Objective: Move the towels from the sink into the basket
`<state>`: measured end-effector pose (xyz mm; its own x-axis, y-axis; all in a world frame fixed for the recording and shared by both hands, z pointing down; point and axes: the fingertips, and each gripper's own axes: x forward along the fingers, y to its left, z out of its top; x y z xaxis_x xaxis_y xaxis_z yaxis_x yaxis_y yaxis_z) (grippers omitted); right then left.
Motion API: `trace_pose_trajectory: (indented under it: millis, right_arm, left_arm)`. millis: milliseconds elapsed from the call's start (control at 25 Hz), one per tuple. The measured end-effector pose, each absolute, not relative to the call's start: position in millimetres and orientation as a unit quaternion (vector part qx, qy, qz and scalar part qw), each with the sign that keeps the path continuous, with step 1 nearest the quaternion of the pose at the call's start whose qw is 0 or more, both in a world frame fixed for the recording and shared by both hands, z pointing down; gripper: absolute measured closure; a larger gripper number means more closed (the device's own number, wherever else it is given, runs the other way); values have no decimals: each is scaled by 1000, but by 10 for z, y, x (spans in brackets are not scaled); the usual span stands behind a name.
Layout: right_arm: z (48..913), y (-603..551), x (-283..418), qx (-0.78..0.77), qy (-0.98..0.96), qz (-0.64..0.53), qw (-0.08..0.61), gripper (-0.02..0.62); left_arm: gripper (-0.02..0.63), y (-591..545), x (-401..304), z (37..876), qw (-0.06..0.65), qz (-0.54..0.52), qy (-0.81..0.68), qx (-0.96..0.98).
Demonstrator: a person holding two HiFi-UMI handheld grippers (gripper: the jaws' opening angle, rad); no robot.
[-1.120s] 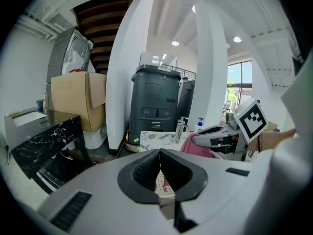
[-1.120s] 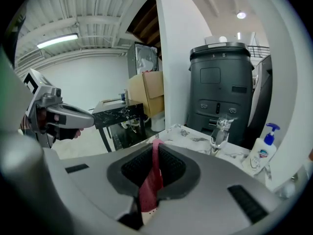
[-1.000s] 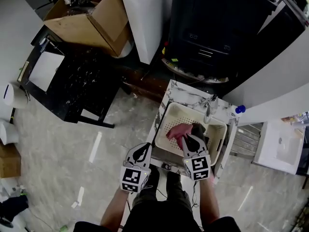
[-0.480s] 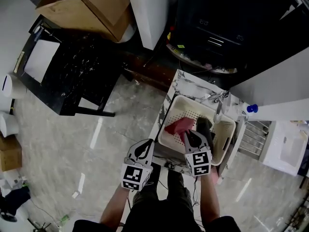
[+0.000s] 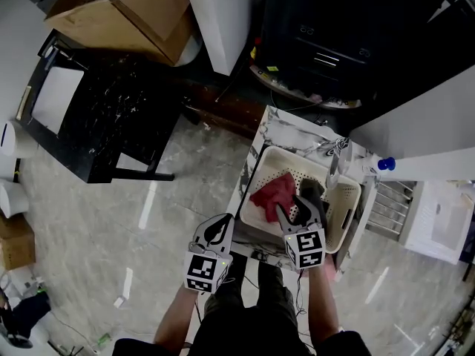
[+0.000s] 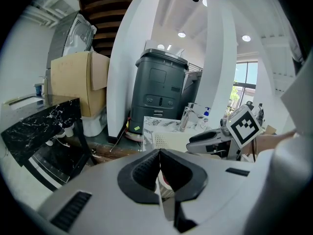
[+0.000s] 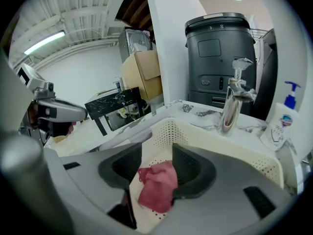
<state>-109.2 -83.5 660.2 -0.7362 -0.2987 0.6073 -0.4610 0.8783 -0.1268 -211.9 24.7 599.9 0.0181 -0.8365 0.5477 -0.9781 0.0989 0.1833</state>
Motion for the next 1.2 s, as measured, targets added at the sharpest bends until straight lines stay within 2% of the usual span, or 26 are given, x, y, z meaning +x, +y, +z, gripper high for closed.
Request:
trace_pose_trajectory:
  millis: [160,800,920,1200]
  right_arm:
    - [6544,-873,-1052,218,-923,139,284,365]
    - [5880,-819,-870,259,-930,119,232,365]
    - [5685,-813,-809,270,-931,114,218,368]
    - [5296,-843,-678,313,-927,93,183,436]
  left_arm:
    - [598,253,-2083,6002,278,130,-684,662]
    - [598,234,-1946,5537,229,120,-672,694]
    - [598,211,-1908,5387,215,118,-667,704]
    - [598,107,-1890,5061,174,112,-653,729]
